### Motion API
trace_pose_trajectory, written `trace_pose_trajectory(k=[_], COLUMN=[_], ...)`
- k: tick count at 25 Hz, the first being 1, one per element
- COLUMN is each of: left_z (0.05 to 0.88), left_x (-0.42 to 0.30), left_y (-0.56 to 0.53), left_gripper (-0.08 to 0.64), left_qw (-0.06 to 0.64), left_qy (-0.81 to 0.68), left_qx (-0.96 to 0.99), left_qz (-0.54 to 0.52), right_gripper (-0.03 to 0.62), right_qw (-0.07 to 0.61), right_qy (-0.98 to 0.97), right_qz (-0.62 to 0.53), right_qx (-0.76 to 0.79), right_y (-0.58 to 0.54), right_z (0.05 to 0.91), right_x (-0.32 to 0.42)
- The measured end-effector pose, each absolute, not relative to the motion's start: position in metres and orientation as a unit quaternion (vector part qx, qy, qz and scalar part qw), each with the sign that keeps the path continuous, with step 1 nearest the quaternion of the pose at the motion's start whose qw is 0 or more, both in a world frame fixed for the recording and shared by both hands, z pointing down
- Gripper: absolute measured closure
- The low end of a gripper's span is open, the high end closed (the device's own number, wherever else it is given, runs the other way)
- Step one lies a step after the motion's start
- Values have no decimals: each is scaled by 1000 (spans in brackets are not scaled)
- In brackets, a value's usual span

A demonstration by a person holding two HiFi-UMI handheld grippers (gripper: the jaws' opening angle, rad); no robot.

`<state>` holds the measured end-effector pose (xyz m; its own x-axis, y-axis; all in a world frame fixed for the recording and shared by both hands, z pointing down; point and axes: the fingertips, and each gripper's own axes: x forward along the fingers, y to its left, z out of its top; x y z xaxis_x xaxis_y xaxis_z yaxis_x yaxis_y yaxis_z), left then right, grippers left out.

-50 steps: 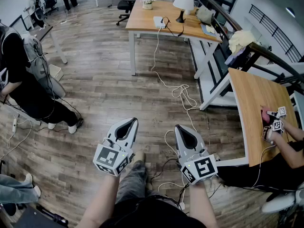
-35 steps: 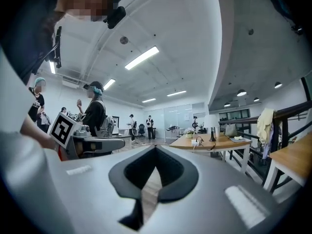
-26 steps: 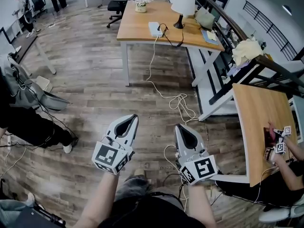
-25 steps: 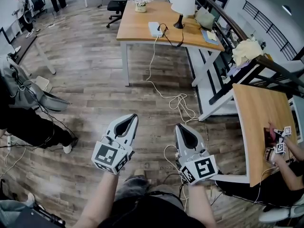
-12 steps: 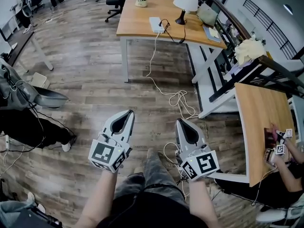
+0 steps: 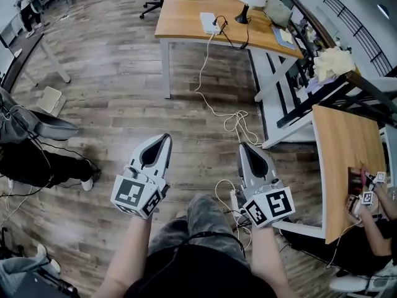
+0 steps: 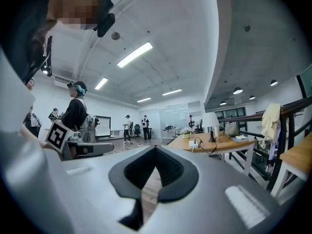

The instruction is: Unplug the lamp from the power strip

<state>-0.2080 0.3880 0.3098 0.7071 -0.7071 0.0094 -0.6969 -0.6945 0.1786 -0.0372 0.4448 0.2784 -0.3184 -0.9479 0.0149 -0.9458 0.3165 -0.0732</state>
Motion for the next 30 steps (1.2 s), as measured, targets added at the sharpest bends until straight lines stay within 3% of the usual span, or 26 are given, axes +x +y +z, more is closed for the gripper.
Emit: trace_pose_trajectory(k=[15,30], left_z=[326,296], left_x=[-186,-136], left_y=[347,227], left_gripper=[565,565], left_qw=[98,58], left_qy=[-385,-405], left_qx=[917,912], left_qz=[-28,-30], right_gripper=[584,584], right_qw=[7,28], right_qy=[824,820], right_qz=[-35,-31], right_qx=[-565,-570], right_y=[398,286], right_z=[288,288], right_x=[-28,32])
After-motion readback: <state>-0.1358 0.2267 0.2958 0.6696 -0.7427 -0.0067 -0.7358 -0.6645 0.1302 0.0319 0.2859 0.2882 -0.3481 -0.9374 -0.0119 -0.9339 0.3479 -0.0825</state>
